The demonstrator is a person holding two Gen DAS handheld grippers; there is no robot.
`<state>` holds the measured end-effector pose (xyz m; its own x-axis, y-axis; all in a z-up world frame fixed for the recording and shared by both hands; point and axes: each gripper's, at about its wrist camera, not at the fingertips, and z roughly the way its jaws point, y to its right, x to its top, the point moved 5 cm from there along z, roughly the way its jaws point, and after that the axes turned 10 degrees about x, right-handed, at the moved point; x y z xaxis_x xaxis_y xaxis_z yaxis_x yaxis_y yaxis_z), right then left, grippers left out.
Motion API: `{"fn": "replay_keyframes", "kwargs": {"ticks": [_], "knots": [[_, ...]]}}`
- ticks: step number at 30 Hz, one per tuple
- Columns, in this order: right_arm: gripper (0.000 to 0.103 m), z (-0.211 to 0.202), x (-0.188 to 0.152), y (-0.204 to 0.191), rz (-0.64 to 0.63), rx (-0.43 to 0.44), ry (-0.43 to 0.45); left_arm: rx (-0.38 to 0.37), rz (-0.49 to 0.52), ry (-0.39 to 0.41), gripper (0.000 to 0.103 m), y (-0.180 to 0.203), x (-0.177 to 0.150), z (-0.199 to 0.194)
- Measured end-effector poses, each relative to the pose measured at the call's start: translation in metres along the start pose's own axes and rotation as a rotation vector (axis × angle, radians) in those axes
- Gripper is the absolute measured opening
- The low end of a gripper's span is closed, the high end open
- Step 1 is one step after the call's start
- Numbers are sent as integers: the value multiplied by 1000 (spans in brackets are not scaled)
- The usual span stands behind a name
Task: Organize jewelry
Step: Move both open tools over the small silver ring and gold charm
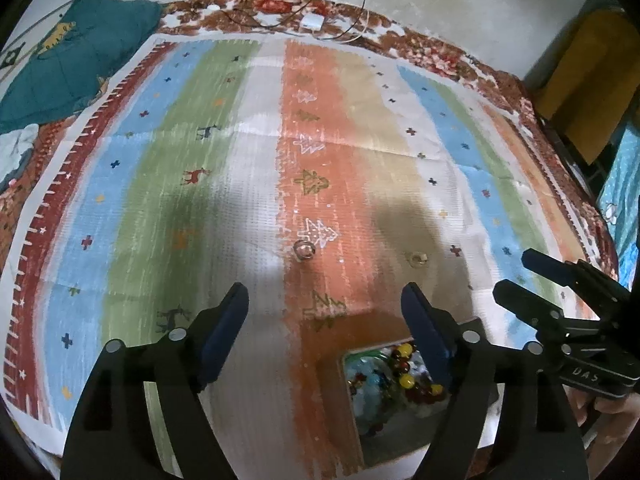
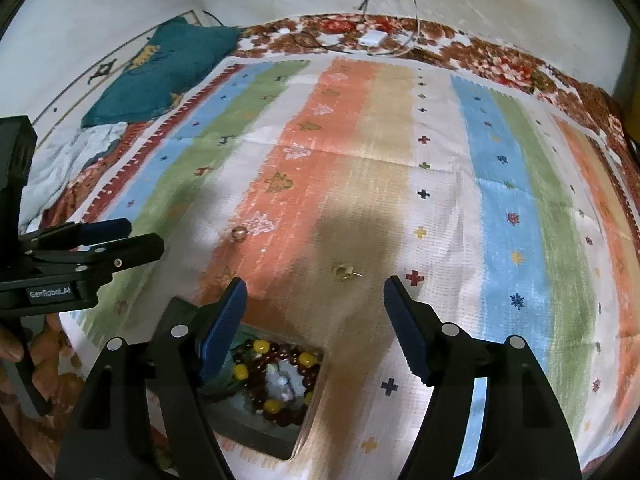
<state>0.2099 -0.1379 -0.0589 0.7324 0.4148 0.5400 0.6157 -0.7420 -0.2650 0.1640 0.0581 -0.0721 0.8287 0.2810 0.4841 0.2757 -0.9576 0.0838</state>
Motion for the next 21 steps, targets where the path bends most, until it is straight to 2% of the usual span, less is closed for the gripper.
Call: {"fn": "replay_keyframes", "kwargs": {"ticks": [7,8,21], "knots": [[71,24,5,13,33,-2,-49,-1,5,-51,90,-1,3,21],[75,27,5,14,34,3,-55,-1,7,-54,91,-1,3,23],[76,61,7,30,44,-18,-128,20,3,-82,95,-1,13,49]]}}
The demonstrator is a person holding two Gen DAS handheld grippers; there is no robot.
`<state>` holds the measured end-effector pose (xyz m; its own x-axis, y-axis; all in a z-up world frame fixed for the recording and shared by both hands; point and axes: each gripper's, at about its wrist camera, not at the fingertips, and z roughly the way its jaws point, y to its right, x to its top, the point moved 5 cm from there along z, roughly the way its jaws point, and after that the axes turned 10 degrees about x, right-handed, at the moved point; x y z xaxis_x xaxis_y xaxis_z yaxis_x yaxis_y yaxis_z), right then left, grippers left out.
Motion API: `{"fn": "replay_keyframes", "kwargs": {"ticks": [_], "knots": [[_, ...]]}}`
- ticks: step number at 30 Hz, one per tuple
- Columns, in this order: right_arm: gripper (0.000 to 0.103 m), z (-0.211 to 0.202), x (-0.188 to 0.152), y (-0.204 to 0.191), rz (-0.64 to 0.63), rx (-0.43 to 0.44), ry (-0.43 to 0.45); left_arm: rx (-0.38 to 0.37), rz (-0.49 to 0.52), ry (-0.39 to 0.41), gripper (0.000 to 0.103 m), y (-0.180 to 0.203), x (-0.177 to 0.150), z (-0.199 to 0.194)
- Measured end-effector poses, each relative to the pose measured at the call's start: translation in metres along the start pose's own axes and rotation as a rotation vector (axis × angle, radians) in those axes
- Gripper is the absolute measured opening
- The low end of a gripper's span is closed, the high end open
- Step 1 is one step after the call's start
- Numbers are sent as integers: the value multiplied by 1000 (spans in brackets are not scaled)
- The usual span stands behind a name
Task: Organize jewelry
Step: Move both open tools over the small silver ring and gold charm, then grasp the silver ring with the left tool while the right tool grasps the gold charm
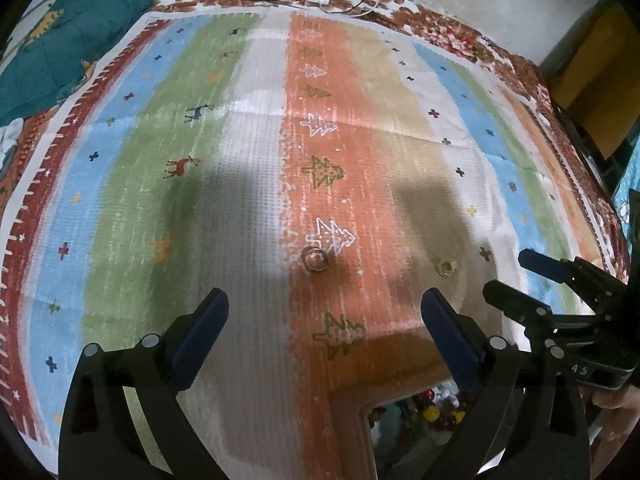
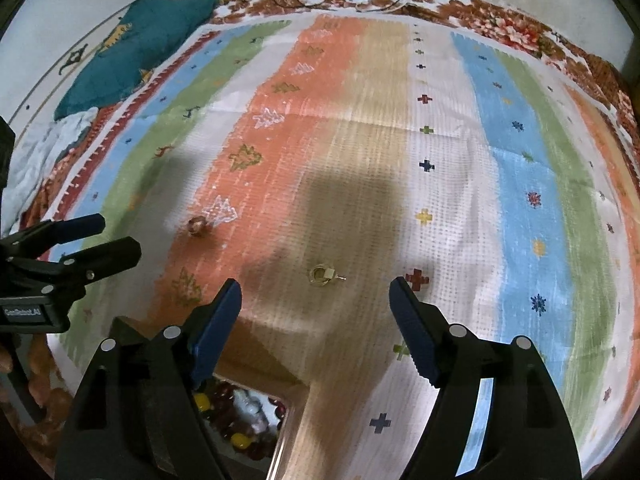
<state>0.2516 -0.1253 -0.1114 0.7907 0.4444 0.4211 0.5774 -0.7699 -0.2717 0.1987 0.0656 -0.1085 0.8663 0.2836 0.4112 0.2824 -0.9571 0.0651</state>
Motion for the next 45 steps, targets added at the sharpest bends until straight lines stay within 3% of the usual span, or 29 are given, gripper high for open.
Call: {"fn": "replay_keyframes", "kwargs": {"ticks": [18,24,26,36,40,42,45], "knots": [[76,41,11,9,-6,-16,-87,29,37,-52,90,5,13,39],[76,52,13,12,-1,-10,-106,35,57,-72,77,8,14,50],[75,54,13,11,-5,-7,-111,33,62,-84,64,10,14,53],[50,66,11,14,-4,-7,-148,34,87,-115,42,15,14,66],[35,67,10,16,3,1,-157,41,102,-122,31,17,13,68],[28,67,10,16,5,4,-161,42,102,-128,21,16,12,69],[17,67,8,15,5,11,-165,40,102,-130,19,18,12,70]]}}
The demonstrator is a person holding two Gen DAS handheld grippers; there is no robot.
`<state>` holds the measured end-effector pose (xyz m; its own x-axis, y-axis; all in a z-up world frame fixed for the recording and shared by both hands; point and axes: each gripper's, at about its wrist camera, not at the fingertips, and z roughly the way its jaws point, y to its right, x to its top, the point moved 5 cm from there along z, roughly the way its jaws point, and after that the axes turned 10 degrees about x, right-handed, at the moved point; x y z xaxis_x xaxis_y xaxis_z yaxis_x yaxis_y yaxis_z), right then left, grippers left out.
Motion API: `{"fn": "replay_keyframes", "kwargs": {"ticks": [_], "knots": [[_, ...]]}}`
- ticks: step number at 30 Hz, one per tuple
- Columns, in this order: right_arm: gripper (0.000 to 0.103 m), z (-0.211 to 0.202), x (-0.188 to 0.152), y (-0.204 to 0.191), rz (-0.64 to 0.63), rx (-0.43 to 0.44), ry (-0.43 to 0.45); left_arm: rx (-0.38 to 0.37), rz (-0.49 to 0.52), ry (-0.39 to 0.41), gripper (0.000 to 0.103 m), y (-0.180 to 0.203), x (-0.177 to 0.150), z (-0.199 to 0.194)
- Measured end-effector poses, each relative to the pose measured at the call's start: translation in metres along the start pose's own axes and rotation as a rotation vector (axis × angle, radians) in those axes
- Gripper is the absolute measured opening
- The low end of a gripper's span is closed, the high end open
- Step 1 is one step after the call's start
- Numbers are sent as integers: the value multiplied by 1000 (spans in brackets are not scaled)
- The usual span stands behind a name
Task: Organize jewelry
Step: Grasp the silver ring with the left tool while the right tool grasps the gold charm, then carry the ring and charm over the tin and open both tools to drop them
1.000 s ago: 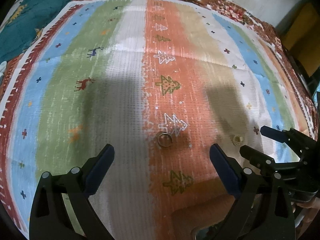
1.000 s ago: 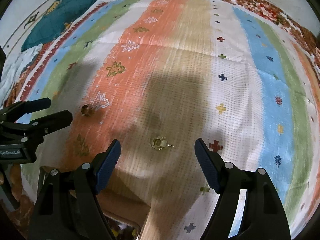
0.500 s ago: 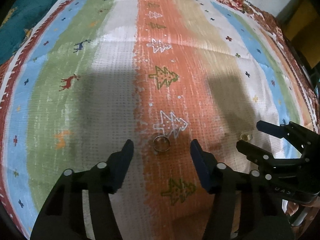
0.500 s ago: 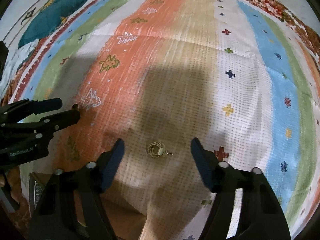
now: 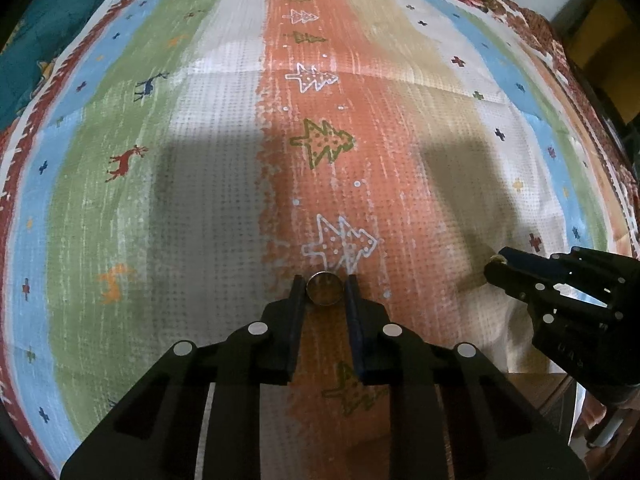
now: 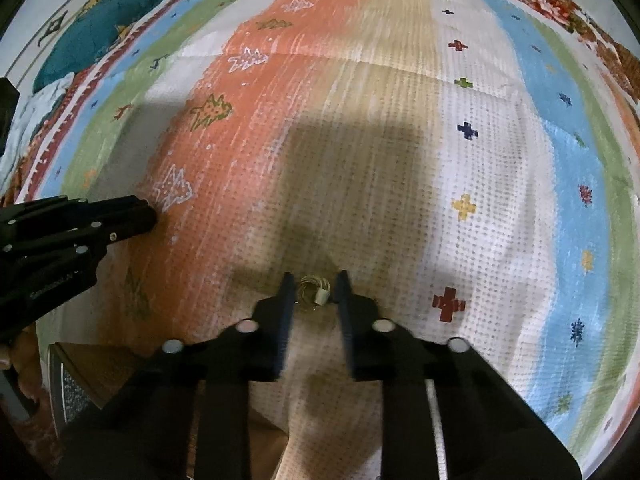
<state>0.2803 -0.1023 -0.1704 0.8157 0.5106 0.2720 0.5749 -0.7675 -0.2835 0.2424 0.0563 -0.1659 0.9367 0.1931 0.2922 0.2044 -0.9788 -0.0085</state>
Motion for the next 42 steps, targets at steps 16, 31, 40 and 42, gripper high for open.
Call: {"fn": "replay_keyframes", "kwargs": {"ticks": [16,31,40,42], "knots": [[14,-24,3,-11,-26,19,52,-28,-20,39,19,-2,0,-23],[14,-64,-11,-37,-79,46,126,-82,-16,107,19,8,-14,-67],[14,-78,-21,-46,-102,36,155,-105,-13,158,19,15,-22,-96],[14,-81,-22,-47,-103,36,161,-118,-16,162,19,15,-24,-100]]}}
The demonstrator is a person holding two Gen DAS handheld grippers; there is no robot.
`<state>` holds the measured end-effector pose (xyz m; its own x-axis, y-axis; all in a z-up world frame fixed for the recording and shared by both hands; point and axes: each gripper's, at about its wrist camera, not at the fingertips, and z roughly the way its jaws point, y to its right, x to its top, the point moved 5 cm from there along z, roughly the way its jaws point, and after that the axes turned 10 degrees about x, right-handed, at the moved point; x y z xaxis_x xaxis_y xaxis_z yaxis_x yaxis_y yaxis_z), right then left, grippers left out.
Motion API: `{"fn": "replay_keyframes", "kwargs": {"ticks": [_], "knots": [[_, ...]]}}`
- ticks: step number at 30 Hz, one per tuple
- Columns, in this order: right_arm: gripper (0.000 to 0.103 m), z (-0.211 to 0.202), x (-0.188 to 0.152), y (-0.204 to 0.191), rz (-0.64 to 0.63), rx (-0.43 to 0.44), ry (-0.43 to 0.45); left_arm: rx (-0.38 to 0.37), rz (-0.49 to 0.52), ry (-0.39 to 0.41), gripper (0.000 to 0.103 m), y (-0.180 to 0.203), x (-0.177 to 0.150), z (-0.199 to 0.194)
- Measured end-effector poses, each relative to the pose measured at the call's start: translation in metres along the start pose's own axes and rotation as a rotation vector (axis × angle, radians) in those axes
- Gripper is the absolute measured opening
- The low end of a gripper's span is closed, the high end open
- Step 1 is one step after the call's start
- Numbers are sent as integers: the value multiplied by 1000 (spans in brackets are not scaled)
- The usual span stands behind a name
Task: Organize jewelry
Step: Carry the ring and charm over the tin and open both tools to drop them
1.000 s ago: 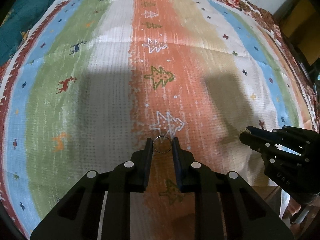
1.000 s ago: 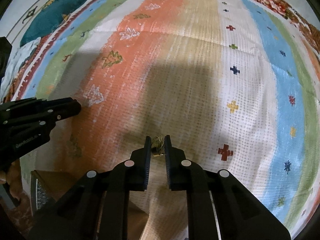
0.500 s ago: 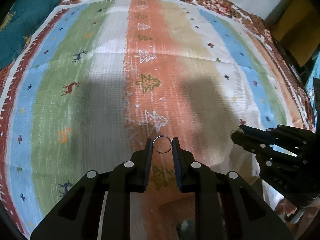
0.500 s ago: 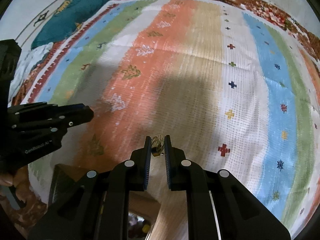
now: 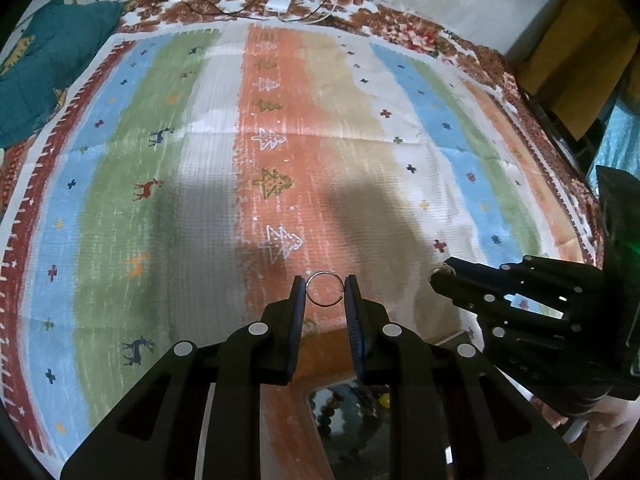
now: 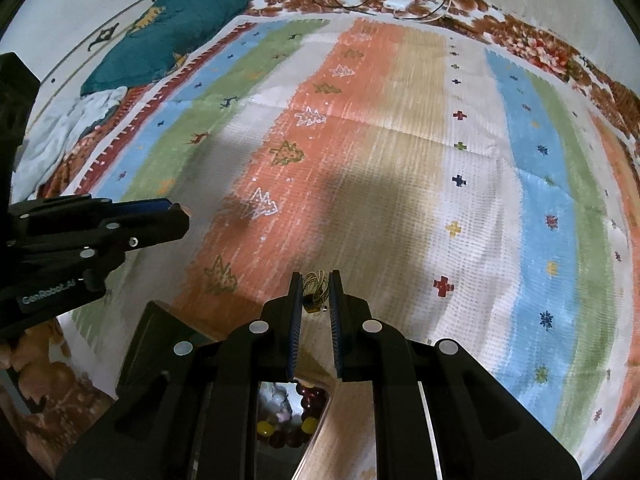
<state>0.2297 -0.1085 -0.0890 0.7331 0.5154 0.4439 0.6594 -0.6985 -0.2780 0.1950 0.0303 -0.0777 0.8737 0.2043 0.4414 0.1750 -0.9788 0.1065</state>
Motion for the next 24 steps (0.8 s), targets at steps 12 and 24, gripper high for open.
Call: {"fn": "replay_keyframes", "kwargs": {"ticks": [12,24], "knots": [[14,-24,-10,-22,-38,21,45,-40,6,42,19,6,-17,-30],[14,-38,-39,-39,-56,49,52,-83,30,73,19,17,-46,-56]]}}
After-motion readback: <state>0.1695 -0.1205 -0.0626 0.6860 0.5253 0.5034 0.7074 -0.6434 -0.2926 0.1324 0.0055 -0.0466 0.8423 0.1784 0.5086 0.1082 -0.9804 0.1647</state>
